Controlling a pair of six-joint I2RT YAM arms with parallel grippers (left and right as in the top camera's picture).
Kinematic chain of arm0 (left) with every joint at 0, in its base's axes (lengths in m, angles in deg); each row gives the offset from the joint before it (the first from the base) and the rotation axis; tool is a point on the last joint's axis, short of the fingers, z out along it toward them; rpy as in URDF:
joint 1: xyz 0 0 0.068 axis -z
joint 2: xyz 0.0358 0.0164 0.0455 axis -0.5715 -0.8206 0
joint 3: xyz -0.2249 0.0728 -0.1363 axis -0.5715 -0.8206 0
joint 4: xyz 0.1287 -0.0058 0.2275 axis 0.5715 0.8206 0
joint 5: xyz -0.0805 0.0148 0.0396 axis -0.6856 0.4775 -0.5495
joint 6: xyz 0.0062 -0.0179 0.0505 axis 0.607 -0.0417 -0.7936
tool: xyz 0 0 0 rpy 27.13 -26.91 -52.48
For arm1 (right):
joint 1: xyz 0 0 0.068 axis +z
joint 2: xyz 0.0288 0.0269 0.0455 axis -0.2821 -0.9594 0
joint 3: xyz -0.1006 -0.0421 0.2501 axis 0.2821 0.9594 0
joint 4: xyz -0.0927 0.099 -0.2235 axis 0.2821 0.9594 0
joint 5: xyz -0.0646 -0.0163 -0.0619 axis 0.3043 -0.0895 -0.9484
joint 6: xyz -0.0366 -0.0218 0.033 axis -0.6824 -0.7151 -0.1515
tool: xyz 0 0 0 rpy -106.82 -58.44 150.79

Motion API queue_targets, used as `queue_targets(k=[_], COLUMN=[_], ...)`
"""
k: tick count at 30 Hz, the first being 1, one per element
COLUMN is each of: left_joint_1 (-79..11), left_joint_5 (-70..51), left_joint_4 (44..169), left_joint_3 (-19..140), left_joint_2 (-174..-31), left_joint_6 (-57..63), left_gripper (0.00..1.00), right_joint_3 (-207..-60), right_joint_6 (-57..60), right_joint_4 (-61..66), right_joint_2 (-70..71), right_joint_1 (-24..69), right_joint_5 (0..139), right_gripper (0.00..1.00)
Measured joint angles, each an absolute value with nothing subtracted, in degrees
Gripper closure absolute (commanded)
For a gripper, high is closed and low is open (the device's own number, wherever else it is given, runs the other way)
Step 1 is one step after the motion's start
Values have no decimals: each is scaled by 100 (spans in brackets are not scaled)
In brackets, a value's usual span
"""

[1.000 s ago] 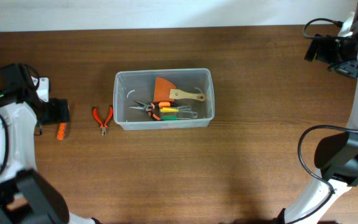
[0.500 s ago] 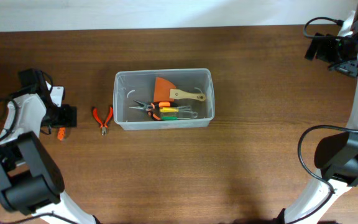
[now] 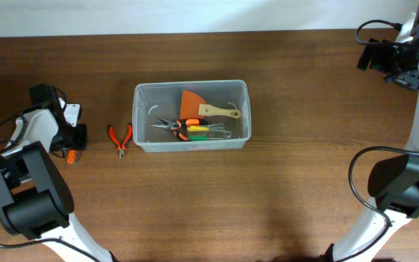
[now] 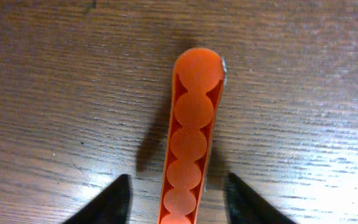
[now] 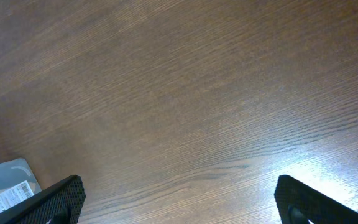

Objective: Pack container

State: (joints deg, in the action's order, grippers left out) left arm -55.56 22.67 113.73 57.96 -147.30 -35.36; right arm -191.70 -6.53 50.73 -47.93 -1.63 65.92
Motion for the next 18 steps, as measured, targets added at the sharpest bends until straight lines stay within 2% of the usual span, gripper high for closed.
queue_targets(k=[1,3,7,11,14,18], left_joint_1=[-5556,-5556,-5556,-5556,-5556,-5556], left_joint_5=[2267,2271,2271,2271,2271,2265], left_joint_4=[11375,11375,11371,11373,11417,11970], left_joint_3=[5796,5796,5796,5796,5809,6166], left_joint_2=[-14735,-14746,-14748,-14748,-14748,-14813], left_joint_6=[-3545,-3563,-3584,-3584,-3584,-3584], left_gripper=[81,89,90,96,97,97], right_joint_3=[-19170,-19170,-19170,-19170,-19170,-19170], right_joint_6=[-653,-653,-655,-653,-653,-655], right_joint_4=[5073,5073,5075,5073,5073,5073], right_joint_2=[-4793,-4793,-4793,-4793,-4793,-4793], right_joint_1=[-163,-163,-163,-163,-163,-163], right_joint_5=[6592,6592,6592,6592,6592,6592], right_gripper=[1,2,2,2,2,2])
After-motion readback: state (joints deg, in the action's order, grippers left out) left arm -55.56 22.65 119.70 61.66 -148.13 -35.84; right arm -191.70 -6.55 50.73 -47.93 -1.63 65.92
